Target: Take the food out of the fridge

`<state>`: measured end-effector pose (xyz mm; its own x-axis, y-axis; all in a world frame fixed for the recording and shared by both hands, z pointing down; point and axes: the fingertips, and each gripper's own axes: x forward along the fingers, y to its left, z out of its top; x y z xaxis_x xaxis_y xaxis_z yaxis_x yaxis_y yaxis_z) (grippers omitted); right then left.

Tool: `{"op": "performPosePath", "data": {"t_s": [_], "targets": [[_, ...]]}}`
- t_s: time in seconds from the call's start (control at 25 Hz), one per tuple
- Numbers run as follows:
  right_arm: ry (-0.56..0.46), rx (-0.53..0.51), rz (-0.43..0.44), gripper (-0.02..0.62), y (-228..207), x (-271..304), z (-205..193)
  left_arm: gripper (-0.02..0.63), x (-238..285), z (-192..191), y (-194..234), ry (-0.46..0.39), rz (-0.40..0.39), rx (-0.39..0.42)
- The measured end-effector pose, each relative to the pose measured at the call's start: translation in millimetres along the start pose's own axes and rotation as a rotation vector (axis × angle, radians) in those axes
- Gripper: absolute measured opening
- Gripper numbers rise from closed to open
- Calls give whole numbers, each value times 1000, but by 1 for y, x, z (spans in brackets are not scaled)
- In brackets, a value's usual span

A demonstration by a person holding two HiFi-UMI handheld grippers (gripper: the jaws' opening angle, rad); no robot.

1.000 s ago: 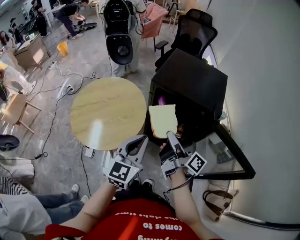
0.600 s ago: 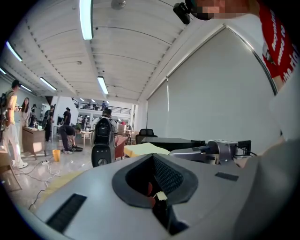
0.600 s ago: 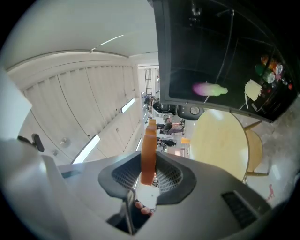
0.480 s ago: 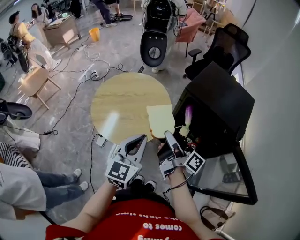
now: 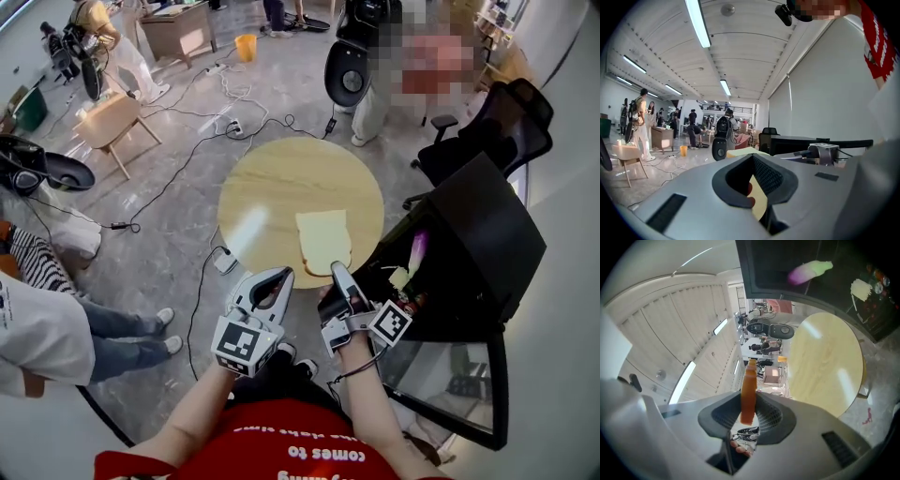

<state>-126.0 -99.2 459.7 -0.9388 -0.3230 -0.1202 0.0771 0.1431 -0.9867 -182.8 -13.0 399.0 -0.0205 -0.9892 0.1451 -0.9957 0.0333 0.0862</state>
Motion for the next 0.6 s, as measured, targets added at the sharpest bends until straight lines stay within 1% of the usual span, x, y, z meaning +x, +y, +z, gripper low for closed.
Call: {"op": "performPosePath", "data": {"t_s": [0.16,0.24,0.44,0.6], "targets": [[40,13,-27,94,-18,15,-11,8,-9,-5,22,6,57,-25],[54,29,-57,94,-33,23,-18,8,-15,-7,35,9,81,-37],[65,92,-144,94,-83,32,-24,6,-22,-17,54,23,133,-53],[83,112,-218,94,-124,39,-29,8,-25,-25,69,28,170,-62]]}}
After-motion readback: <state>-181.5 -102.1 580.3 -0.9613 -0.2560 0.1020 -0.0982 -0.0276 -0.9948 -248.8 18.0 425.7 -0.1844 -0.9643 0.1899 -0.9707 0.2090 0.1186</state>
